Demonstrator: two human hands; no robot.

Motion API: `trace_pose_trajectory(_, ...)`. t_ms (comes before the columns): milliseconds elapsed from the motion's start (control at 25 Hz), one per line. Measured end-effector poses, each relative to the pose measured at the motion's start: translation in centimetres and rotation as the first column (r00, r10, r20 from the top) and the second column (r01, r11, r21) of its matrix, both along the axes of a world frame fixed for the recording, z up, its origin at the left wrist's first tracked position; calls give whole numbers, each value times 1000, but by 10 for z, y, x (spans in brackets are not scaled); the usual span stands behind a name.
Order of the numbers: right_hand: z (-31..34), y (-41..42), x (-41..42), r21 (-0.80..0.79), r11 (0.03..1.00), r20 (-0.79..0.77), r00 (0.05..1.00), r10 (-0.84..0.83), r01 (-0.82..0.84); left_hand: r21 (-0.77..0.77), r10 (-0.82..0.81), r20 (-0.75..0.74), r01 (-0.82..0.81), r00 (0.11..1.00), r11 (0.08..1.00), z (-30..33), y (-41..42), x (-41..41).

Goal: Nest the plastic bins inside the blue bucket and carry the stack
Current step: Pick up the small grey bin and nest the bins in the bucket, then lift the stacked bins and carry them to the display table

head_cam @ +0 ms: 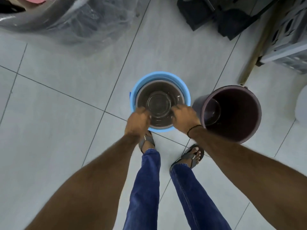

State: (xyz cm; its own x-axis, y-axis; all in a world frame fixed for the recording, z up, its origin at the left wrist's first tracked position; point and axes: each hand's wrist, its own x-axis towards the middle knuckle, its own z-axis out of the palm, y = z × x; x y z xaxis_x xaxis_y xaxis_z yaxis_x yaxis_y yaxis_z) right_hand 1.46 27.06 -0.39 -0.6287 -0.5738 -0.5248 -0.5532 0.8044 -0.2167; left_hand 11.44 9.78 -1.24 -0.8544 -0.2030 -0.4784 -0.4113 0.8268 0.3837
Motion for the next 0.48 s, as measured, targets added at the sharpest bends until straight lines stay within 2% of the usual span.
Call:
trace_pose_trajectory(40, 0, -1, -12, -28, 989, -52, 988, -149, 147, -5, 176, -82, -177, 981, 984, 4, -11, -6)
trace_pose_trajectory(80, -2, -1, -24, -38, 956, -86, 953, -292, 289, 1, 344, -95, -346, 934, 938, 3, -24, -13)
trace_pose_trajectory(120, -4, -1, -38, -22, 904, -79, 901, -426, 426, 36, 497, -27, -496, 867, 868, 0, -38, -24)
trace_pose_trajectory(200, -16, -1, -61, 88, 778, 27, 779, -627, 623, 235, 685, 256, -731, 683, 641, -19, -68, -47)
trace_pose_trajectory(240, -23, -1, -68, 151, 732, 86, 729, -679, 664, 315, 667, 412, -784, 621, 535, -28, -79, -55)
trace_pose_trajectory(280, -28, 0, -72, 185, 703, 128, 692, -710, 687, 348, 601, 495, -777, 627, 524, -34, -87, -59)
trace_pose_trajectory(400, -35, 2, -76, 139, 670, 139, 656, -742, 729, 264, 462, 420, -592, 781, 761, -38, -95, -65)
trace_pose_trajectory(480, -29, 4, -74, 121, 686, 142, 672, -727, 717, 210, 410, 397, -516, 821, 830, -29, -94, -66)
